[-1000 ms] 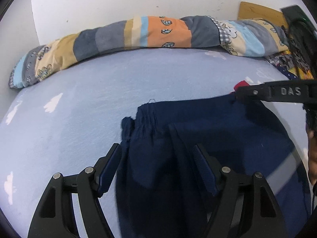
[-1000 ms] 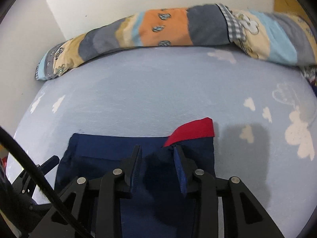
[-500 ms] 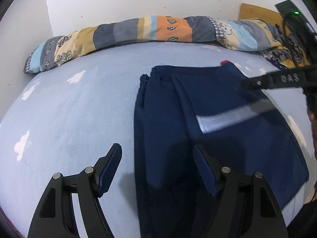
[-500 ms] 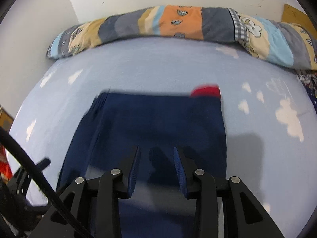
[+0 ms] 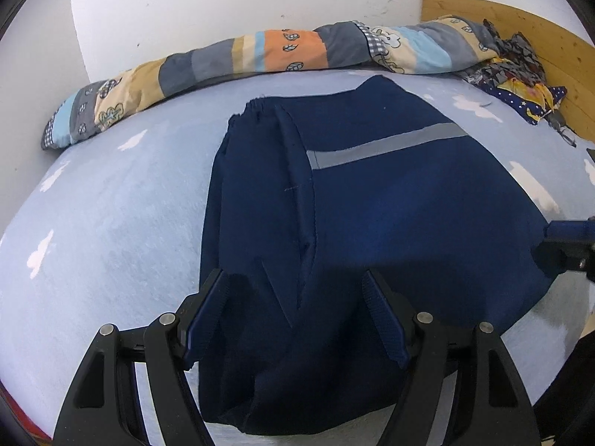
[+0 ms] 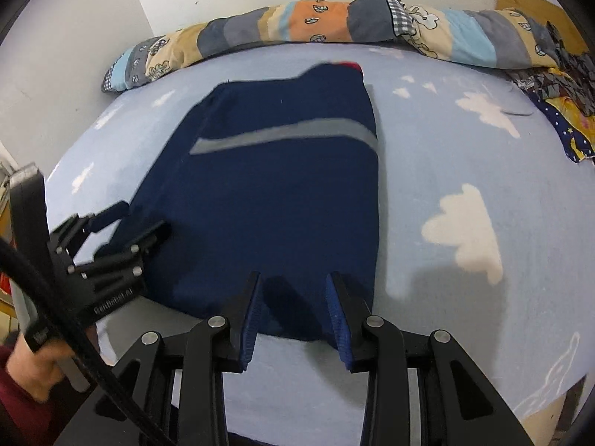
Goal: Fold large clothes
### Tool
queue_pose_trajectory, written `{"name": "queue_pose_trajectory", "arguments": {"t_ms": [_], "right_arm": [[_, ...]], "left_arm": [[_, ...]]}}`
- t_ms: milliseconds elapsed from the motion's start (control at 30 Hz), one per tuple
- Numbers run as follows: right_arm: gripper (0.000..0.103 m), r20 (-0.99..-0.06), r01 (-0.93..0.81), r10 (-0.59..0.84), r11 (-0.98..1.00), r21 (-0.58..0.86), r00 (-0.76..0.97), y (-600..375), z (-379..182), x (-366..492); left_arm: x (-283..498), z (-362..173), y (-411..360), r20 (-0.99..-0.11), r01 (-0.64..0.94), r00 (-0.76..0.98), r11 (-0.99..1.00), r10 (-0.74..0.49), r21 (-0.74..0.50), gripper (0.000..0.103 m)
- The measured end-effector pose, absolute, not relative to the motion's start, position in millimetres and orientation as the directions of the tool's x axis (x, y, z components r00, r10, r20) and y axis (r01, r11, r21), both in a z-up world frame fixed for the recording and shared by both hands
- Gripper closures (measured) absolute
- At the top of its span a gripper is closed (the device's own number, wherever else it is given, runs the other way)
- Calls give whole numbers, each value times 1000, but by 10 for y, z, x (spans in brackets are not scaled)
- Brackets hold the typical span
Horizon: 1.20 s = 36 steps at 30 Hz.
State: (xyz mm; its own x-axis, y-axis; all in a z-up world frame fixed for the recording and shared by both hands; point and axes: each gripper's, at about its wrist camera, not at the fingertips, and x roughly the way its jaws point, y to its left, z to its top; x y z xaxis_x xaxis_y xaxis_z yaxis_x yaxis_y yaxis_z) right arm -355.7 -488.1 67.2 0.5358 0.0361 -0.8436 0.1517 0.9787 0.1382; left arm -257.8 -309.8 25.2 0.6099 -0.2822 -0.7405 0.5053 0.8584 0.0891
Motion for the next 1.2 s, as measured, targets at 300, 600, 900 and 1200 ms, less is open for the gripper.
{"name": "queue_pose_trajectory", "arguments": {"t_ms": [300,600,900,1200], "right_arm": [[66,-821,168,52,970,178,569,-4902,727,-3625],[65,-823,217,0,965,150,568,-4899,717,-3814],[51,-863,295,78,921,253,498,-5150,425,-3788],[70,-751,232,-71,966,112,657,-4898,911,-3923]], "left_arm": [[-2880,402,-2974,-715,493,631,867,-300,71,29],[-3063,377,-3006,-707,509,639,855,-303,94,29],[-3032,306,-3041,-710,516,642,848,-289,121,29],[-3075,344,-3057,-698,511,656,849,-287,131,29]]}}
